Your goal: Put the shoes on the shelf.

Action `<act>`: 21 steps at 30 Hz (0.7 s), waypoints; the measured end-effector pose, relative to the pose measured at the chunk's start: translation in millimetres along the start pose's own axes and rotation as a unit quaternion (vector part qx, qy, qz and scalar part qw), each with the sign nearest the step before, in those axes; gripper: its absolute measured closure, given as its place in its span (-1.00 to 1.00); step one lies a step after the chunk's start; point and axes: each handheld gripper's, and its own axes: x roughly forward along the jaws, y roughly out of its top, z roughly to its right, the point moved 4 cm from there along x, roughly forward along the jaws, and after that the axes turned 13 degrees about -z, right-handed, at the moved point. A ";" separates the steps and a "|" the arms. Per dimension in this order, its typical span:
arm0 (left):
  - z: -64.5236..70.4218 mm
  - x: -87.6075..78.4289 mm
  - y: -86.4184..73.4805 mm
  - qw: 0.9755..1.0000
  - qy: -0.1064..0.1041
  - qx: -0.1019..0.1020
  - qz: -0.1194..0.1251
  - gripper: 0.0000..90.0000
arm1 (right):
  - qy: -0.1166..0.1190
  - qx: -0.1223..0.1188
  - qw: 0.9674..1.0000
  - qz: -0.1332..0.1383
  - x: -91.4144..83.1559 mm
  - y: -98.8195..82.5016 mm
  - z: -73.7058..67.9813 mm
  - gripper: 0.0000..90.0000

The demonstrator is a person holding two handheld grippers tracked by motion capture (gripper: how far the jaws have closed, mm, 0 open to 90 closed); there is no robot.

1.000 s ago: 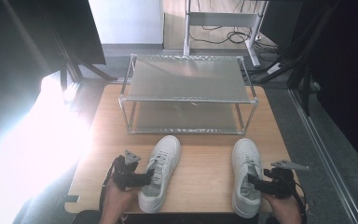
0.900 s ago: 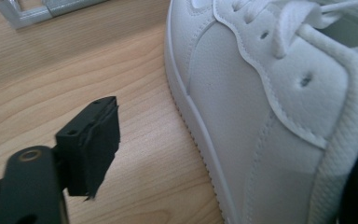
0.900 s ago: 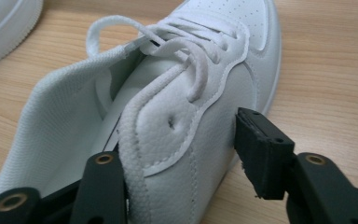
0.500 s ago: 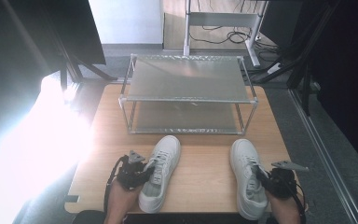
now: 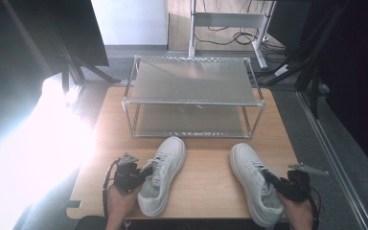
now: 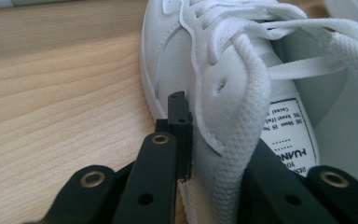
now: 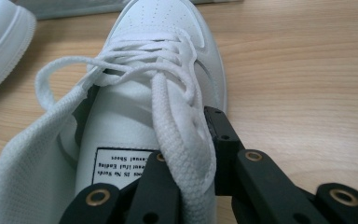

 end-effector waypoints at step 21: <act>-1.2 -18.9 7.5 0.989 -0.107 -0.060 0.077 0.87 | 0.169 0.040 0.984 0.040 19.3 36.7 -28.3 0.87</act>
